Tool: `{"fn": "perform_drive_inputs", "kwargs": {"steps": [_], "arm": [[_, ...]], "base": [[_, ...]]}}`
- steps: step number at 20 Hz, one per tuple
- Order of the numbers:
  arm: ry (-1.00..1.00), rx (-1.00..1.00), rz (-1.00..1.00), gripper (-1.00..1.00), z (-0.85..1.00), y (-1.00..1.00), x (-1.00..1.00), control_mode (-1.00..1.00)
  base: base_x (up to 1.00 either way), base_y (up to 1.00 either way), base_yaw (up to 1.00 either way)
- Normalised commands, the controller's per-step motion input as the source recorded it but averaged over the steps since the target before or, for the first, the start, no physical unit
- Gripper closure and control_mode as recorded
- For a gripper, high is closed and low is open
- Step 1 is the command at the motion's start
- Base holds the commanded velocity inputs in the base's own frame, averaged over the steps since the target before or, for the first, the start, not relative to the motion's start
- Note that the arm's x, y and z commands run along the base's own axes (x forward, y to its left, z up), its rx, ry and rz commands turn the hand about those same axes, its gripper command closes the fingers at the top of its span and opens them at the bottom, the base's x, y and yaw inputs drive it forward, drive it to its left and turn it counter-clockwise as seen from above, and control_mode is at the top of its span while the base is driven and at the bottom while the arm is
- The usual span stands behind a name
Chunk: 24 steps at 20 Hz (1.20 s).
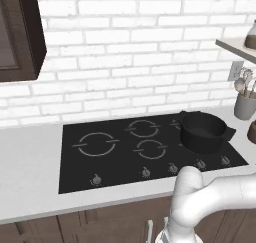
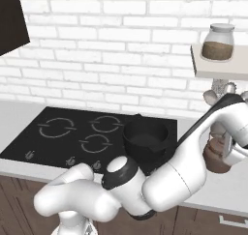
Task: Pick the kettle from the counter and place it on a stove burner. Then turn the burner on.
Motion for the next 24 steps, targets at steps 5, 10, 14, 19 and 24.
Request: {"fn": "perform_drive_inputs", "kwargs": {"steps": [5,10,14,19,24], "arm": [[-0.14,0.0,0.0,-1.0,0.0,0.31,0.39,-1.0],[-0.11,-0.03,0.0,-1.0,-0.06,0.34,0.46,-1.0],[-0.03,-0.13,0.0,-1.0,-0.16,0.16,0.33,-1.0],[-0.01,-0.15,0.0,-1.0,-0.19,0.01,0.28,-1.0],[0.0,-0.17,0.0,-1.0,-0.21,0.0,0.22,-1.0]], "base": [[0.0,0.0,0.0],[0.0,0.0,0.0],[0.0,0.0,0.0],[0.0,0.0,0.0],[0.0,0.0,0.0]]}}
